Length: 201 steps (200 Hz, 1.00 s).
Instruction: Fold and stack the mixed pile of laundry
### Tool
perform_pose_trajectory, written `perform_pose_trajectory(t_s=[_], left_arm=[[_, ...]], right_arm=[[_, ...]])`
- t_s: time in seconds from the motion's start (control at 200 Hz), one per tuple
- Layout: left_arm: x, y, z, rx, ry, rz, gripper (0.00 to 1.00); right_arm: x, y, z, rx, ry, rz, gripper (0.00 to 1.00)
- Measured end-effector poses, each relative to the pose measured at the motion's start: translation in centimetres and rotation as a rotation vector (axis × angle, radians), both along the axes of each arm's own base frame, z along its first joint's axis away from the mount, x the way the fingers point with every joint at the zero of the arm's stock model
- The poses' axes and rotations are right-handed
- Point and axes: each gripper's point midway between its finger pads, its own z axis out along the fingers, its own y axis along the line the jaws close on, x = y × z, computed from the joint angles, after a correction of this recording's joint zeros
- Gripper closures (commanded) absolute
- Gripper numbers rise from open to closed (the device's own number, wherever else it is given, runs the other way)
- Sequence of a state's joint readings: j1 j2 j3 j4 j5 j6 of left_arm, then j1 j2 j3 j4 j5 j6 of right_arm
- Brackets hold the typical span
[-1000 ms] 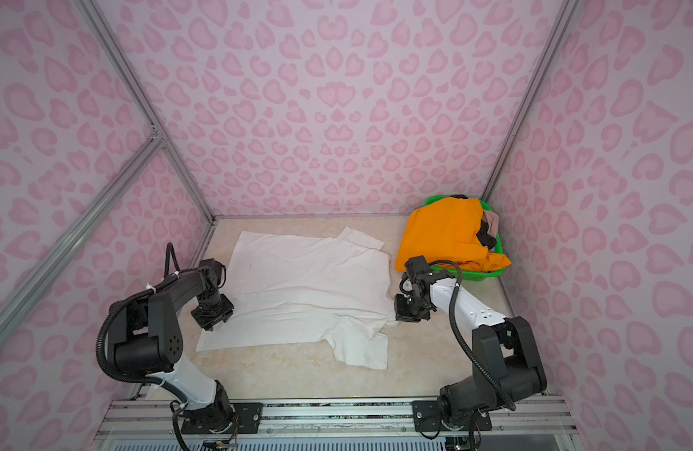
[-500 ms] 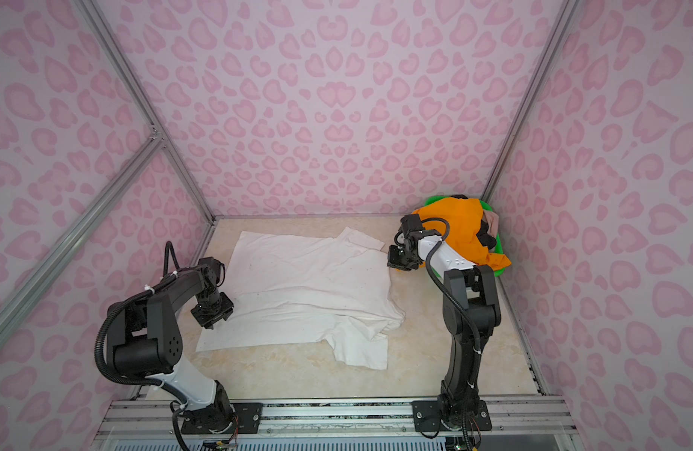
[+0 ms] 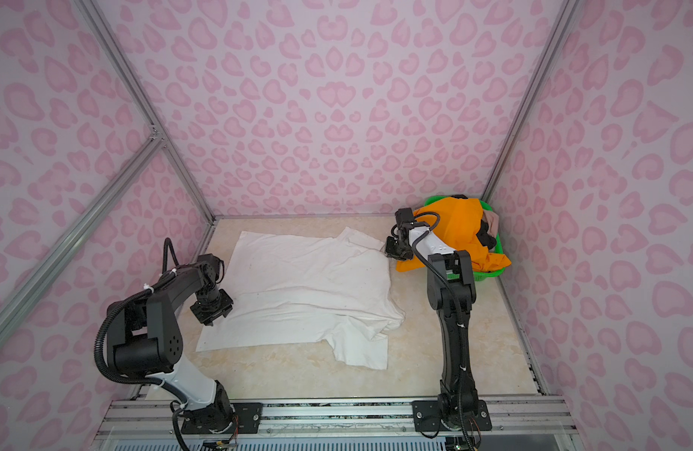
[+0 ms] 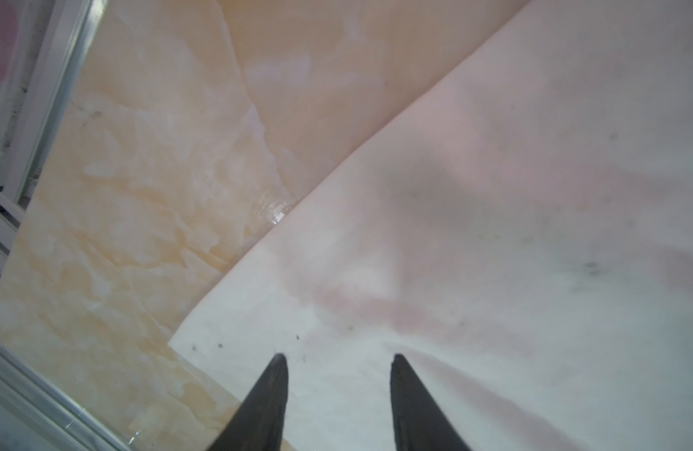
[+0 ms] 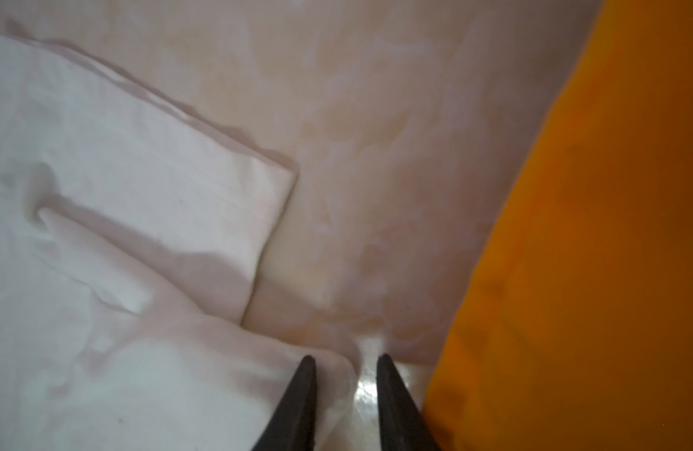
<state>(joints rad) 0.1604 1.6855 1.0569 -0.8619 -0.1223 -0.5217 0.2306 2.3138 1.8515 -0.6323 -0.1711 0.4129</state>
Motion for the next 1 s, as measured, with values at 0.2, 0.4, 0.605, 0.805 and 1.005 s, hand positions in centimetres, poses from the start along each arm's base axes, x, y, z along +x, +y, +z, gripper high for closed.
perform_pose_trajectory(t_s=[0.2,0.4,0.605,0.805,1.005], left_arm=[[-0.1,0.0,0.0,-0.001,0.003,0.0,0.55],[-0.1,0.0,0.0,-0.001,0.005,-0.001,0.55],[-0.1,0.0,0.0,-0.001,0.006,-0.003,0.55],[-0.1,-0.1,-0.2,-0.006,0.009,-0.003,0.55],[-0.1,-0.1,-0.2,-0.009,0.008,-0.003,0.55]], right_arm=[[0.2,1.1,-0.3,0.051,-0.002,0.029,0.76],[0.1,2.2,-0.2,0.102,-0.005,0.054,0.71],[-1.7,2.8,0.1,0.085,0.026,0.08,0.66],[-2.4,3.1,-0.2,0.02,0.036,0.093,0.82],[-2.3,3.5,-0.3,-0.033,0.031,0.113,1.0]])
